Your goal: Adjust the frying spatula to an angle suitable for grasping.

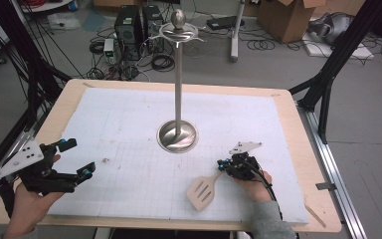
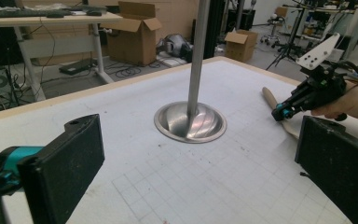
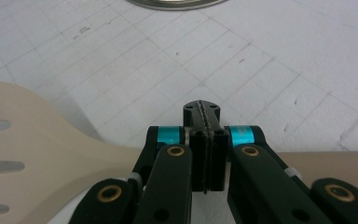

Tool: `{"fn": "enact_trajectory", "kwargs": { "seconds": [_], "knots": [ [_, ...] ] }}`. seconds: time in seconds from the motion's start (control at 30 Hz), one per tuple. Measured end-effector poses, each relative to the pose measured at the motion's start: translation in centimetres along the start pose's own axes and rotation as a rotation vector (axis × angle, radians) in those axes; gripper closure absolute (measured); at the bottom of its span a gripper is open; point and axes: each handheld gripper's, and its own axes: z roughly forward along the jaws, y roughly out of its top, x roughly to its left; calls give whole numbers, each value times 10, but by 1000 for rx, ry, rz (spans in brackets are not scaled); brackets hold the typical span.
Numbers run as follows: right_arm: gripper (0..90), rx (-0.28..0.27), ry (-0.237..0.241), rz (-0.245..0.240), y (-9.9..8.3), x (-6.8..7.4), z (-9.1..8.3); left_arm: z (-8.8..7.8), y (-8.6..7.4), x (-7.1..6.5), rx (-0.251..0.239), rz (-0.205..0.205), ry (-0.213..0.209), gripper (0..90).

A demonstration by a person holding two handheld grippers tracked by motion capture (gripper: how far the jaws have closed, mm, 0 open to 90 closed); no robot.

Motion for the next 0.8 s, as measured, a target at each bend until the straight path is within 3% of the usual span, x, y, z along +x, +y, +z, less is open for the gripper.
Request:
{"fn": "enact_trajectory", "kwargs": {
  "seconds": [0.23, 0.4, 0.63, 0.73, 0.8],
  "knots": [
    [900, -6, 12, 14, -8, -1, -8, 3, 1, 7, -13, -13, 12, 17],
    [900, 1, 22, 18, -13, -1, -14, 8, 2, 13, -2, -44, 51, 17],
    [900, 6, 23, 19, -19, 0, -20, 13, 3, 14, -7, -39, 29, 18],
    [900, 14, -7, 1, -18, 5, -21, 17, 5, 13, -5, -35, 19, 17],
    [900, 6, 13, -7, -17, 5, -22, 18, 5, 12, -4, -35, 15, 18]
  ]
}}
